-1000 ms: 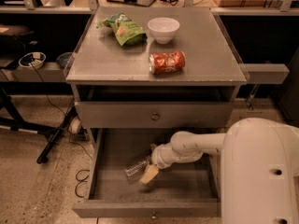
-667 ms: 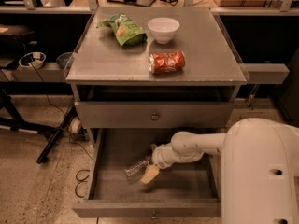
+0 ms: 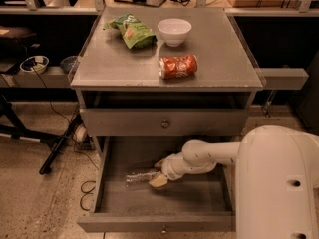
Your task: Pick water bottle from middle drawer and place on counter
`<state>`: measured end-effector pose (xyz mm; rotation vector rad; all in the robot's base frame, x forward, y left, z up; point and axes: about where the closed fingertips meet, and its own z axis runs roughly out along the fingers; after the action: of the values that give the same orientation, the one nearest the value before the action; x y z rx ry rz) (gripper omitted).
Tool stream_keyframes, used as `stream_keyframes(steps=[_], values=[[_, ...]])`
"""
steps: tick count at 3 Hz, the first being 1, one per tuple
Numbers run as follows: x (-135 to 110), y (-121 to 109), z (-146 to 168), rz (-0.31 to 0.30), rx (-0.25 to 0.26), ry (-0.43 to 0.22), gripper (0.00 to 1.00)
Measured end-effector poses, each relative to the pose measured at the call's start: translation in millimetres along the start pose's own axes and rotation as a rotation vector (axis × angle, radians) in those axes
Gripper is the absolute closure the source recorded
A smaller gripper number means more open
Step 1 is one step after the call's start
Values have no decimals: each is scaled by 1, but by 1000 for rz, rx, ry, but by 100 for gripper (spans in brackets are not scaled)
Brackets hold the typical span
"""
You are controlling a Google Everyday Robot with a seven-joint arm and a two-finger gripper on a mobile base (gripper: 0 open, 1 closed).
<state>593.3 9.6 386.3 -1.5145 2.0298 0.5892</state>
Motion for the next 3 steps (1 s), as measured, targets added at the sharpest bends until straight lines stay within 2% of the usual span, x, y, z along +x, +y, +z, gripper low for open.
stream_keyframes(steps=[1,2,3], values=[[0,0,0,0,0,0,70],[0,0,0,0,0,0,100],[0,1,0,-2,0,-2,100]])
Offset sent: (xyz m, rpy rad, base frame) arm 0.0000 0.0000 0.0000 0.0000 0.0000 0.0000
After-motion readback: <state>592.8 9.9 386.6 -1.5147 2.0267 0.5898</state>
